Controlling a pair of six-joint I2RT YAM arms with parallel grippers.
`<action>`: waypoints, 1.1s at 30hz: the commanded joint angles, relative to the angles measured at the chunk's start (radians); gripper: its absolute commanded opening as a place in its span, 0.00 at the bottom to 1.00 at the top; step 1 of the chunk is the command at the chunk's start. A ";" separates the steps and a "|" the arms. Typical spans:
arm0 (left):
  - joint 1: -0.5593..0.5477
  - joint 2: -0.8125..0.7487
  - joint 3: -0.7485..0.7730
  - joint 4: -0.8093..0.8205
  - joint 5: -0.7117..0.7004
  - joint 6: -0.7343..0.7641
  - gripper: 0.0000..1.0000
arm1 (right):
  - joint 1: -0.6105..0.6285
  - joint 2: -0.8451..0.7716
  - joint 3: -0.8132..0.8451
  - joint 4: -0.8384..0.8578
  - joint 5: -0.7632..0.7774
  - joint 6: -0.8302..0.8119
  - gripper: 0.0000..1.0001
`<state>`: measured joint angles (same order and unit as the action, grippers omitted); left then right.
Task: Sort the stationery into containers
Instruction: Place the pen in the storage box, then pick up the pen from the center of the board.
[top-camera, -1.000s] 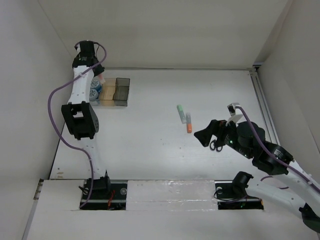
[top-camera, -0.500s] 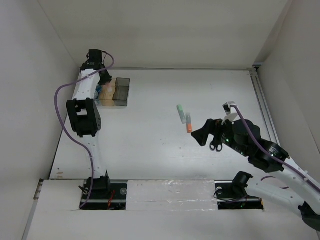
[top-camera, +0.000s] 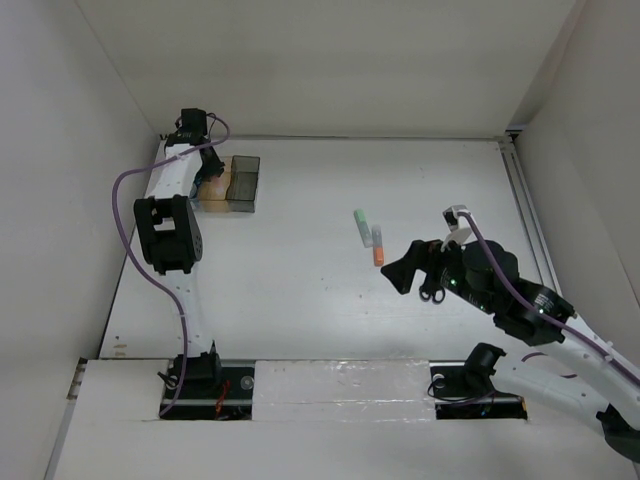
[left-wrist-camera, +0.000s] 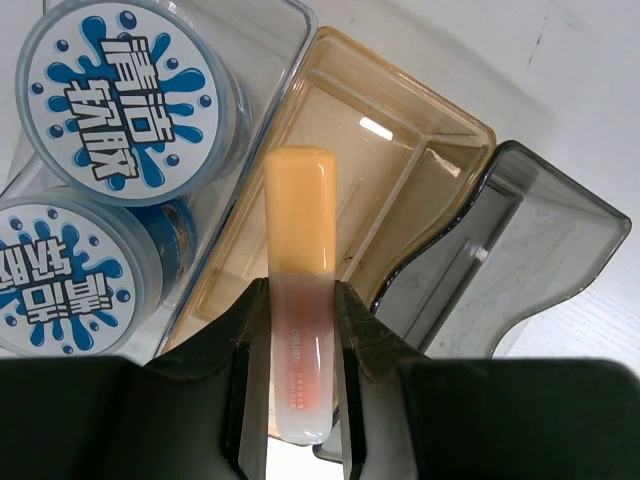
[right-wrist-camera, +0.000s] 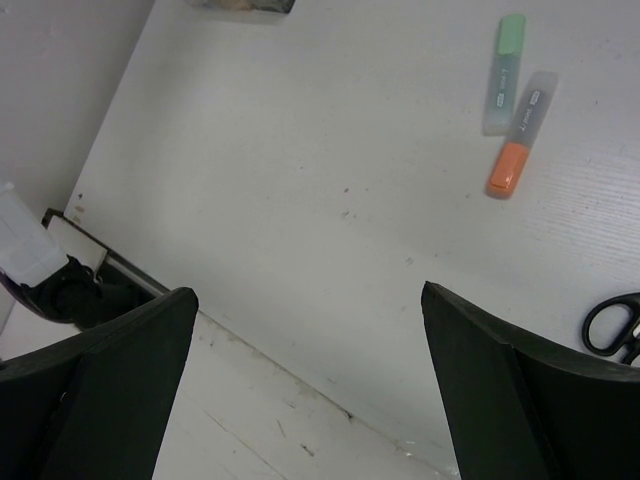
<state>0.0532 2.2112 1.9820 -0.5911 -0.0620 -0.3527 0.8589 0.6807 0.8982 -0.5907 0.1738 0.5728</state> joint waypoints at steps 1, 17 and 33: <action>0.002 -0.028 -0.008 0.014 -0.024 -0.003 0.00 | 0.008 -0.017 -0.001 0.055 -0.016 -0.002 1.00; 0.002 -0.073 0.001 0.014 -0.045 -0.025 0.68 | 0.008 -0.017 -0.001 0.045 -0.016 -0.002 1.00; -0.471 -0.253 -0.084 0.030 -0.082 -0.169 1.00 | 0.008 -0.036 0.120 -0.093 0.186 0.033 1.00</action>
<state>-0.2836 1.9327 1.9438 -0.5514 -0.1310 -0.4507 0.8589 0.6689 0.9436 -0.6392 0.2474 0.5846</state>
